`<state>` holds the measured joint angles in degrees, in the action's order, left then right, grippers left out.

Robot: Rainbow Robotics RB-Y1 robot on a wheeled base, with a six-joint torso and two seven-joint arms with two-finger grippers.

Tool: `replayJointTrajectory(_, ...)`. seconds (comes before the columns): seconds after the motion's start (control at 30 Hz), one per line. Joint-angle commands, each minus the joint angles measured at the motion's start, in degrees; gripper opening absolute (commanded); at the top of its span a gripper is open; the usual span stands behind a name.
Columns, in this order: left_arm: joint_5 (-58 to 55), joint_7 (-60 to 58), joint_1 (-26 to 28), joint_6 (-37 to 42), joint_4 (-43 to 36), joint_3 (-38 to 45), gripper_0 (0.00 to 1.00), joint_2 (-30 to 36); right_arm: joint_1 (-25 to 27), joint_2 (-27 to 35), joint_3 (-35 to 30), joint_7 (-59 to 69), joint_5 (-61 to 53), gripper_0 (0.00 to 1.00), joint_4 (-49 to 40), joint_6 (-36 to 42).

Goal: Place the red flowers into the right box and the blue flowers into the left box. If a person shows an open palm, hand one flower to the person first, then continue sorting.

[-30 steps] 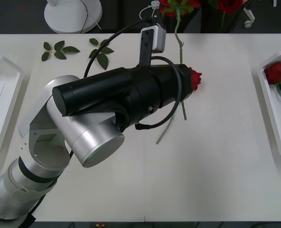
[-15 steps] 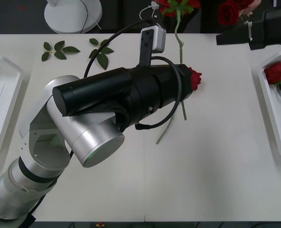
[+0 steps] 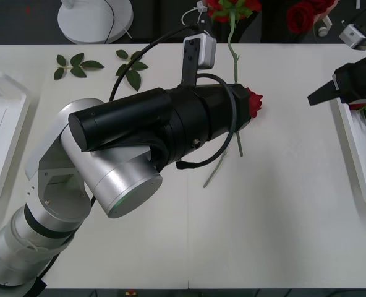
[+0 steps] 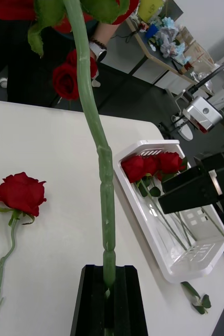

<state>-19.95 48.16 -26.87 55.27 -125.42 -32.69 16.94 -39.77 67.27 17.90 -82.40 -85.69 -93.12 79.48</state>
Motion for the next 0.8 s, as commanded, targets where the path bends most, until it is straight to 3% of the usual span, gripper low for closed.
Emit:
replayJointTrajectory(0.03,0.5,0.1,-1.2,-0.9,-1.1,-0.6,0.0,-1.5,0.9,-3.6,-1.6,7.9,5.4,0.98,-2.0,5.2)
replayJointTrajectory(0.13,0.5,0.1,-1.2,-0.9,-1.1,-0.6,0.0,-1.5,1.0,-6.0,-1.6,13.3,7.7,0.98,-2.1,7.9)
replayJointTrajectory(0.23,0.5,0.1,-1.2,-0.9,-1.1,-0.6,0.0,-1.5,2.1,-6.0,-1.7,12.7,6.9,0.99,-4.3,5.6)
replayJointTrajectory(0.43,0.5,0.1,-1.2,-0.9,-1.1,-0.6,0.0,-1.5,7.2,-0.4,-1.7,1.6,-6.7,1.0,-8.9,-0.8)
replayJointTrajectory(0.8,0.5,0.1,-1.2,-0.9,-1.1,-0.6,0.0,-1.5,8.5,5.1,-1.7,-14.8,-26.3,1.0,-9.3,-2.6)
